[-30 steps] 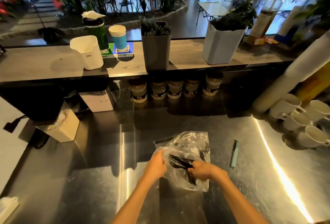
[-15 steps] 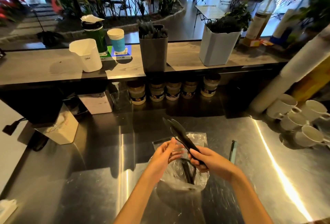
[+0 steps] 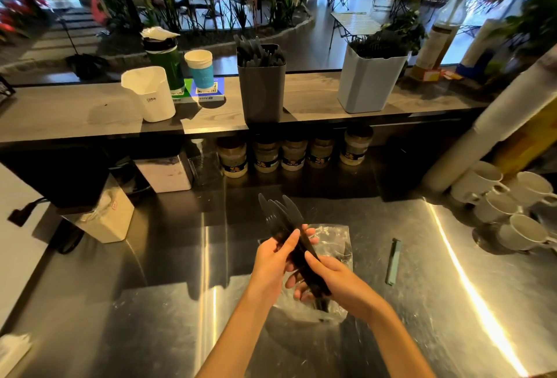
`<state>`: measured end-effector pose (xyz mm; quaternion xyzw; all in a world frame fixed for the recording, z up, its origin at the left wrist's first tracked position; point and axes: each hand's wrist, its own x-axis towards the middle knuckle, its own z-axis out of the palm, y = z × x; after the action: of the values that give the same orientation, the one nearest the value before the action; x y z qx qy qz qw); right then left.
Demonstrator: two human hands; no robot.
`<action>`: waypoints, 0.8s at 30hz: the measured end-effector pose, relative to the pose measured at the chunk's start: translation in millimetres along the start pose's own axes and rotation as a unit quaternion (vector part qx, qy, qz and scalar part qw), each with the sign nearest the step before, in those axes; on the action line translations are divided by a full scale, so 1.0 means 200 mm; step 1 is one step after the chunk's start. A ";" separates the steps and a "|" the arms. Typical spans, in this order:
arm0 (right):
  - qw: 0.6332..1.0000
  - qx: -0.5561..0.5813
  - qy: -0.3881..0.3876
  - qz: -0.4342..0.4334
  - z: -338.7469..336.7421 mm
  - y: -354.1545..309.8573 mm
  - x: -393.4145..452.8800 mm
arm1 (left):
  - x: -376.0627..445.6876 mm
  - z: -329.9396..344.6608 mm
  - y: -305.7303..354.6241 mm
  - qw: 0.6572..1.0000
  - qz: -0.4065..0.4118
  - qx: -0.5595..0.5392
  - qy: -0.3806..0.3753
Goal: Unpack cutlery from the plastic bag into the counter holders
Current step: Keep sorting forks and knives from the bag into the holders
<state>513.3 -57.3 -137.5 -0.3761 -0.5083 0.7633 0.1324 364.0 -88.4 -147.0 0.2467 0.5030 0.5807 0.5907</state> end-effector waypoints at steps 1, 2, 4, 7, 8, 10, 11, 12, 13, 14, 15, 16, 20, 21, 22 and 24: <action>1.000 -0.001 0.004 -0.001 0.00 0.00 0.00 | 0.00 -0.01 -0.01 1.000 -0.002 0.006 0.006; 1.000 -0.006 0.010 -0.002 0.00 0.01 0.00 | 0.01 -0.01 -0.01 1.000 -0.004 0.014 0.013; 1.000 -0.024 0.020 -0.001 -0.01 0.02 0.00 | 0.01 -0.02 -0.02 1.000 -0.005 0.015 0.020; 0.999 -0.044 0.029 0.008 -0.01 0.02 0.01 | 0.02 -0.01 -0.02 0.999 -0.017 -0.029 0.007; 0.998 -0.059 0.032 0.012 -0.01 0.03 0.02 | 0.01 0.00 -0.02 0.999 -0.017 -0.050 0.001; 0.994 -0.095 0.042 0.025 0.00 0.03 0.02 | 0.01 0.02 0.00 0.995 -0.021 -0.095 0.000; 0.993 -0.101 0.043 0.034 0.01 0.04 0.03 | 0.01 0.03 0.01 0.992 -0.033 -0.121 0.005; 0.994 -0.095 0.040 0.041 0.00 0.04 0.03 | 0.02 0.04 0.01 0.987 -0.048 -0.150 0.010; 0.995 -0.087 0.035 0.046 0.01 0.04 0.04 | 0.02 0.04 0.01 0.982 -0.058 -0.177 0.012; 0.995 -0.082 0.030 0.049 0.01 0.04 0.04 | 0.02 0.05 0.02 0.979 -0.062 -0.196 0.010; 0.995 -0.083 0.026 0.050 0.01 0.04 0.04 | 0.03 0.05 0.02 0.977 -0.062 -0.205 0.008; 0.995 -0.088 0.026 0.049 0.01 0.04 0.04 | 0.04 0.05 0.02 0.977 -0.058 -0.205 0.007; 0.992 -0.122 0.024 0.027 0.00 0.00 0.04 | 0.06 0.05 0.04 0.980 -0.037 -0.195 0.004; 0.991 -0.132 0.020 0.021 -0.01 -0.03 0.04 | 0.08 0.05 0.05 0.982 -0.029 -0.188 0.004; 0.990 -0.142 0.022 0.017 -0.03 -0.06 0.04 | 0.09 0.05 0.05 0.984 -0.020 -0.179 0.004; 0.985 -0.161 0.058 -0.005 -0.07 -0.13 0.06 | 0.11 0.03 0.07 0.990 -0.002 -0.142 0.002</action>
<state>510.1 -29.0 -122.4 -0.4337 -0.6177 0.6478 0.1032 359.1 -63.8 -139.6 0.1583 0.4173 0.6458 0.6195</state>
